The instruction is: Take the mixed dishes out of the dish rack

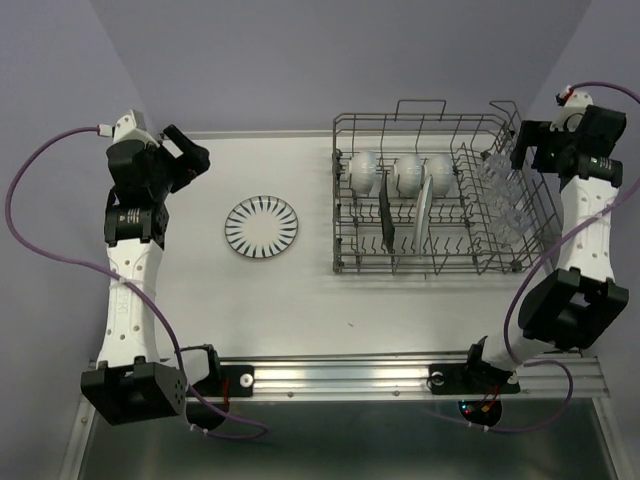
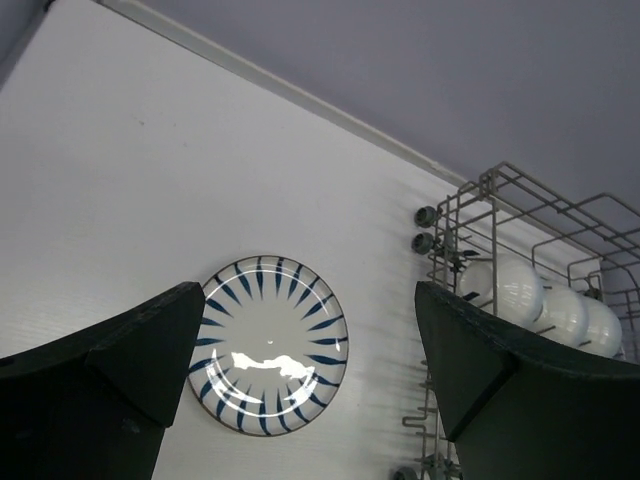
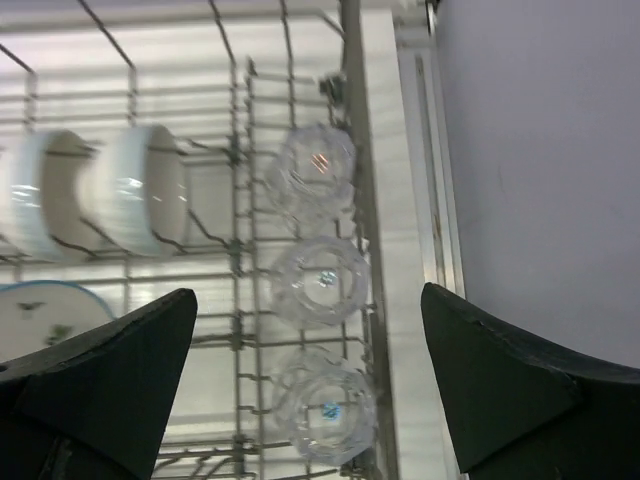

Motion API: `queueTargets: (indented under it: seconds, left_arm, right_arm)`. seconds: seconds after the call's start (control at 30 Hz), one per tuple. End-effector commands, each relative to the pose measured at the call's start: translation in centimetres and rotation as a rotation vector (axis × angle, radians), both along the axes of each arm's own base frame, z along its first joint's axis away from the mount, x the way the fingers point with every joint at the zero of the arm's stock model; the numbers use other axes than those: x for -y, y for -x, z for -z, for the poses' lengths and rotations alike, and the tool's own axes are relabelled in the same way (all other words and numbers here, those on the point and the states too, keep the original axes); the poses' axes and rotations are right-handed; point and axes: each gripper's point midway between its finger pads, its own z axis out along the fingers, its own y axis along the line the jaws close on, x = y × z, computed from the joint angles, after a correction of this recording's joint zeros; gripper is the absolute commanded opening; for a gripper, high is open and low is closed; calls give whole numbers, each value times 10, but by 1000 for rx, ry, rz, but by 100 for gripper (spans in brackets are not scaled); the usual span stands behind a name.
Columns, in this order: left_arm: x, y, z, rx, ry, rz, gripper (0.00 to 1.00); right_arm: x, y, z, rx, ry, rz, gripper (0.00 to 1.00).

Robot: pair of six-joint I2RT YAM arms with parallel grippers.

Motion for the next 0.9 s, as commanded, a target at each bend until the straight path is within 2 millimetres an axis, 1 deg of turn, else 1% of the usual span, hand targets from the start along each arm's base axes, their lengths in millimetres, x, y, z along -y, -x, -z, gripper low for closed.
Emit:
queueTargets:
  seconds: [0.0, 0.03, 0.07, 0.1, 0.13, 0.17, 0.23, 0.27, 0.33, 0.37, 0.4, 0.47, 0.5, 0.53, 0.57, 0.6, 0.63, 0.67, 0.7, 0.73, 0.77, 0.8, 0.83, 0.87]
  left_arm:
    - [-35, 9, 0, -101, -71, -198, 99]
    - [-50, 10, 1, -121, -92, -281, 99]
    - [-56, 7, -5, -123, -108, -310, 99]
    - [-67, 9, -4, -143, -136, -363, 99]
    - [-67, 8, -8, -143, -134, -365, 99]
    - [-72, 3, -15, -137, -145, -386, 99]
    - [-69, -2, -20, -141, -151, -361, 99]
    - [-64, -9, -25, -139, -134, -335, 99]
    - [-55, -15, -25, -142, -143, -259, 99]
    - [-40, -21, -24, -141, -120, -160, 99]
    - [-32, -25, -25, -120, -117, -96, 99]
    - [-28, -28, -21, -127, -38, -89, 99]
    - [-25, -33, -19, -101, -33, -46, 99]
    - [-10, -32, -18, -88, -6, 59, 99]
    - [-16, -35, -12, -81, 20, 60, 99]
    - [-11, -35, -9, -84, 53, 100, 99]
    - [-15, -37, -6, -92, 59, 92, 99]
    - [-14, -41, 2, -117, 78, 103, 98]
    - [-14, -40, 9, -152, 90, 95, 98]
    - [-14, -42, 11, -154, 87, 101, 98]
    - [-19, -43, 16, -169, 88, 73, 98]
    - [-21, -43, 14, -159, 87, 58, 98]
    - [-21, -42, 13, -146, 80, 59, 99]
    - [-19, -37, 4, -114, 74, 64, 99]
  right_arm:
    - [-97, 15, -116, 280, -97, -209, 100]
    - [-115, 17, -117, 281, -90, -235, 100]
    - [-134, 19, -121, 294, -84, -271, 100]
    - [-171, 25, -128, 308, -104, -335, 100]
    - [-171, 26, -130, 313, -113, -323, 100]
    - [-203, 28, -128, 305, -129, -376, 100]
    - [-230, 32, -125, 293, -166, -412, 100]
    - [-253, 37, -119, 274, -209, -450, 100]
    - [-275, 44, -113, 265, -233, -498, 100]
    - [-287, 47, -108, 253, -232, -522, 100]
    - [-309, 56, -103, 238, -234, -570, 100]
    - [-330, 61, -93, 210, -238, -615, 100]
    - [-345, 66, -84, 185, -234, -626, 100]
    - [-351, 69, -76, 162, -225, -621, 100]
    - [-350, 64, -66, 145, -189, -575, 100]
    - [-360, 70, -54, 117, -190, -570, 100]
    - [-363, 71, -48, 103, -182, -563, 100]
    - [-368, 72, -38, 79, -183, -564, 100]
    - [-366, 70, -31, 66, -167, -521, 100]
    - [-369, 72, -24, 50, -152, -515, 100]
    - [-376, 77, -16, 29, -137, -508, 100]
    - [-370, 72, -9, 26, -100, -446, 100]
    - [-375, 75, -5, 19, -93, -442, 100]
    - [-375, 75, -3, 17, -84, -422, 100]
